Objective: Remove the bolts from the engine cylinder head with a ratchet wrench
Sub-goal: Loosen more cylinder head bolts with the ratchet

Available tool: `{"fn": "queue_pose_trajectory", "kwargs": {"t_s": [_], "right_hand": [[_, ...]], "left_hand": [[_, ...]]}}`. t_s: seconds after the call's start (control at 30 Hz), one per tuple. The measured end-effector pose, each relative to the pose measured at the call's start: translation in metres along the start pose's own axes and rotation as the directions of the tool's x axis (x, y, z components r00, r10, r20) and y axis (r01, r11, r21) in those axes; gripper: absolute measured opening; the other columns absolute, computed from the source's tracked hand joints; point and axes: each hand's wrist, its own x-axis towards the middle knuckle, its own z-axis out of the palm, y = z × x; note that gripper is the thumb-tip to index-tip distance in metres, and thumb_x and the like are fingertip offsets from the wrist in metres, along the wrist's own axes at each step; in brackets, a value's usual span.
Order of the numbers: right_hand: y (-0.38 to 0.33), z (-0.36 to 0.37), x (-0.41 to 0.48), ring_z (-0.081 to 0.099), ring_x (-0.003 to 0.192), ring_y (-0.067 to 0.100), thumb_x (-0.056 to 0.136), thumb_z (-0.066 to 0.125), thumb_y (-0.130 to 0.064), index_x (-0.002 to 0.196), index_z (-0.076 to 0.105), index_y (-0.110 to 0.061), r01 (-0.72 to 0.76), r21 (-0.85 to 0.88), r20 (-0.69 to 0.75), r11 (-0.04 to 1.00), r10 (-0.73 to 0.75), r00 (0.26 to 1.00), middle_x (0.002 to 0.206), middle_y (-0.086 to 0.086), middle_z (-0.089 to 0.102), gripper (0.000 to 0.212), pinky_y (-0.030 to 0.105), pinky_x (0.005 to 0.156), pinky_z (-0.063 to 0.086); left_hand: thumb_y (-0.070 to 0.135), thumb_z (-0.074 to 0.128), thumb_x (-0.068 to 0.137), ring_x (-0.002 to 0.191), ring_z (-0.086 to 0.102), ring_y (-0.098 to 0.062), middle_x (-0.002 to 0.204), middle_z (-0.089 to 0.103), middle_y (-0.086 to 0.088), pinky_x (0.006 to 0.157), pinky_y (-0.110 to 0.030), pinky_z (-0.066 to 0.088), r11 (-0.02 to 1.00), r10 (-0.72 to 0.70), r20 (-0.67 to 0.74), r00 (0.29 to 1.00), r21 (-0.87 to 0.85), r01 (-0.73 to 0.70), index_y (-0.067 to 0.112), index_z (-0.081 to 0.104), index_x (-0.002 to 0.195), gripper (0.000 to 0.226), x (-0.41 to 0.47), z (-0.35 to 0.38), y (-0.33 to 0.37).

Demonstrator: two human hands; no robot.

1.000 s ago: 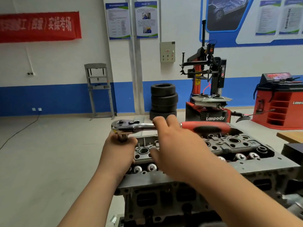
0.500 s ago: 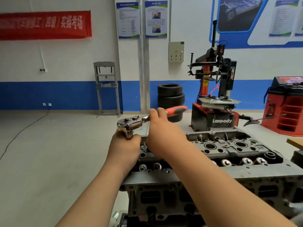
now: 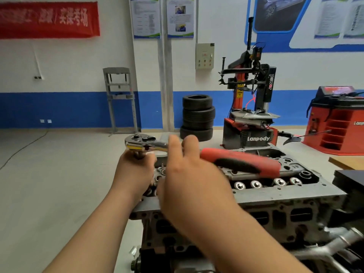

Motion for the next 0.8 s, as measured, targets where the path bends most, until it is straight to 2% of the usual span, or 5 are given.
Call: {"fn": "queue_pose_trajectory", "kwargs": {"t_s": [0.13, 0.3, 0.57, 0.7, 0.8], "right_hand": [[0.018, 0.018, 0.058, 0.049, 0.083, 0.025, 0.084, 0.061, -0.017, 0.125, 0.034, -0.014, -0.112, 0.028, 0.205, 0.993, 0.104, 0.973, 0.12, 0.007, 0.033, 0.048, 0.037, 0.059, 0.039], [0.008, 0.043, 0.115, 0.046, 0.122, 0.032, 0.082, 0.06, 0.002, 0.137, 0.033, -0.015, -0.053, 0.265, 0.488, 0.963, -0.086, 0.868, 0.148, 0.006, 0.022, 0.064, 0.044, 0.099, 0.042], [0.011, 0.001, 0.059, 0.051, 0.077, 0.026, 0.087, 0.053, -0.01, 0.127, 0.036, -0.01, -0.039, -0.239, 0.283, 0.97, 0.108, 0.953, 0.111, 0.01, 0.043, 0.043, 0.032, 0.047, 0.027], [0.001, -0.044, 0.035, 0.029, 0.053, 0.018, 0.092, 0.046, -0.014, 0.094, 0.042, -0.014, 0.0, -0.152, 0.421, 0.988, 0.065, 0.905, 0.073, 0.004, 0.037, 0.005, 0.027, 0.043, 0.021], [-0.005, -0.057, 0.035, 0.027, 0.052, 0.013, 0.095, 0.043, -0.021, 0.084, 0.036, -0.02, 0.141, -0.138, 0.449, 0.98, -0.065, 0.891, 0.066, -0.003, 0.03, 0.013, 0.025, 0.043, 0.023]], "left_hand": [[0.014, 0.055, 0.07, 0.042, 0.046, -0.022, 0.047, 0.05, -0.01, 0.046, -0.03, 0.041, 0.959, -0.152, 0.057, 0.987, -0.232, 0.162, 0.012, 0.056, 0.061, 0.01, -0.003, 0.0, 0.011], [0.016, 0.049, 0.073, 0.044, 0.047, -0.022, 0.046, 0.052, -0.005, 0.049, -0.03, 0.039, 0.963, -0.2, 0.009, 0.98, -0.182, 0.198, 0.021, 0.056, 0.049, 0.026, -0.003, -0.001, 0.015], [0.008, 0.047, 0.08, 0.045, 0.043, -0.023, 0.048, 0.047, -0.006, 0.047, -0.027, 0.036, 0.977, -0.186, -0.013, 0.982, -0.109, 0.184, 0.012, 0.049, 0.06, 0.021, -0.003, 0.002, 0.02], [0.005, 0.046, 0.086, 0.046, 0.044, -0.02, 0.051, 0.052, -0.004, 0.041, -0.022, 0.035, 0.997, -0.068, -0.024, 0.997, 0.019, 0.069, 0.01, 0.054, 0.061, 0.026, -0.002, 0.001, 0.016], [-0.001, 0.045, 0.086, 0.05, 0.042, -0.016, 0.057, 0.053, -0.002, 0.037, -0.015, 0.032, 0.992, 0.017, -0.017, 1.0, 0.126, -0.014, 0.009, 0.053, 0.065, 0.024, -0.003, -0.003, 0.016]]}}
